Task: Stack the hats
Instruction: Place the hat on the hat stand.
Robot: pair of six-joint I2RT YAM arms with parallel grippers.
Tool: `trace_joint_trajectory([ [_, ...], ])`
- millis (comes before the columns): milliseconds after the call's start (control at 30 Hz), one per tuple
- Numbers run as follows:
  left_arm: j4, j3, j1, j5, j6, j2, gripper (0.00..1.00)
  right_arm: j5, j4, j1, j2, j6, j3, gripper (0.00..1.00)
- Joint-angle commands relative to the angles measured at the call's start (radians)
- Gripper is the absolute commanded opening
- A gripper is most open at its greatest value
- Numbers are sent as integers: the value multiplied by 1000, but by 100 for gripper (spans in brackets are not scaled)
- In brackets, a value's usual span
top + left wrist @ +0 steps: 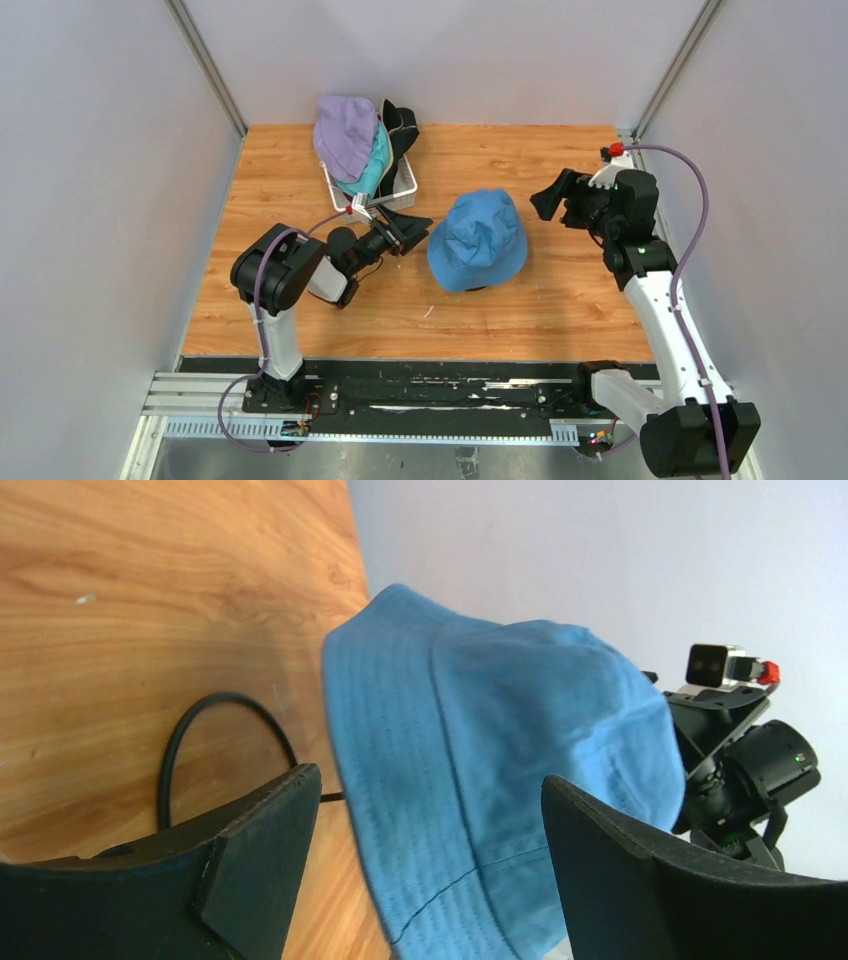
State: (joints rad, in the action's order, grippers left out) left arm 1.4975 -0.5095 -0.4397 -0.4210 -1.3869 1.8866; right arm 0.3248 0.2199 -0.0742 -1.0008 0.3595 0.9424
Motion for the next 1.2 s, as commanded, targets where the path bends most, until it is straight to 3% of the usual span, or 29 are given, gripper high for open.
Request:
trace_joint_trajectory([
  [0,50,14,5,-45,-11,46,85,-9,-6,36,-2,5,-5,84],
  [333,52,1,-12,-65,-15,77,83,-1,-4,81,4,33,-69,84],
  [600,52,-53,-75,-47,-39,115,68,6,1,108,28,36,-118,84],
  [700,51,-52,-80,-32,-40,121,52,16,1,111,42,43,-143,84],
  [833,52,-35,-80,-16,-41,117,19,28,-1,113,60,55,-181,84],
  [900,52,-22,-80,-3,-39,113,10,36,0,113,64,57,-199,84],
  [1000,52,-4,-80,14,-31,103,2,69,0,113,68,60,-222,82],
  [1167,51,8,-81,24,-26,88,0,176,-30,113,34,88,-260,81],
])
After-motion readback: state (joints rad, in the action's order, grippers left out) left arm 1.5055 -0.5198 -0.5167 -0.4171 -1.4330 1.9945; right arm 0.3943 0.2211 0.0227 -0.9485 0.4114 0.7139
